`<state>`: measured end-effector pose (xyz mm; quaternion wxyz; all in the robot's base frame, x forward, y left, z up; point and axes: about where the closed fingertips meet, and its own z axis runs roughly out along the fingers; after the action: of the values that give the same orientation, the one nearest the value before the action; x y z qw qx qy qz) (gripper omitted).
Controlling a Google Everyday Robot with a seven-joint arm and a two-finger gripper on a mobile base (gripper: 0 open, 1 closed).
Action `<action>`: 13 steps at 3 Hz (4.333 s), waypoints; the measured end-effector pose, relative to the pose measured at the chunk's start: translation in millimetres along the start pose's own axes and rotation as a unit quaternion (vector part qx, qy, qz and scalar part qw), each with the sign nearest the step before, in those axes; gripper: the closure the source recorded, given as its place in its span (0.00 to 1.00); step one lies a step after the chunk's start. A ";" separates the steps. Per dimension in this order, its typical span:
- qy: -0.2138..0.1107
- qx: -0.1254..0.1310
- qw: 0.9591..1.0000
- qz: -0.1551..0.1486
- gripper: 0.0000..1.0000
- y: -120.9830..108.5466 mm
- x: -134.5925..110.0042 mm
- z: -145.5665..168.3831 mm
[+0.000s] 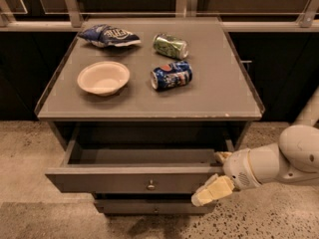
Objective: Open top drawer
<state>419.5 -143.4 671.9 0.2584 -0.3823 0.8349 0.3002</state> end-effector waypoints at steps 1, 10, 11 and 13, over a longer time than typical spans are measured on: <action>0.000 0.000 1.000 0.000 0.00 0.5 -0.9 -1.0; 0.121 0.013 0.979 -0.161 0.00 78.6 -30.9 -26.8; 0.125 -0.009 0.974 -0.186 0.00 80.1 -33.3 -10.5; 0.120 -0.059 0.974 -0.182 0.00 84.4 -17.6 11.3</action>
Offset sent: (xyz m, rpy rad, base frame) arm -0.1629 -0.0540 0.0592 -0.2882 0.1764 -0.0059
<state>364.9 -82.5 701.5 0.1837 -0.5760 0.7567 0.2487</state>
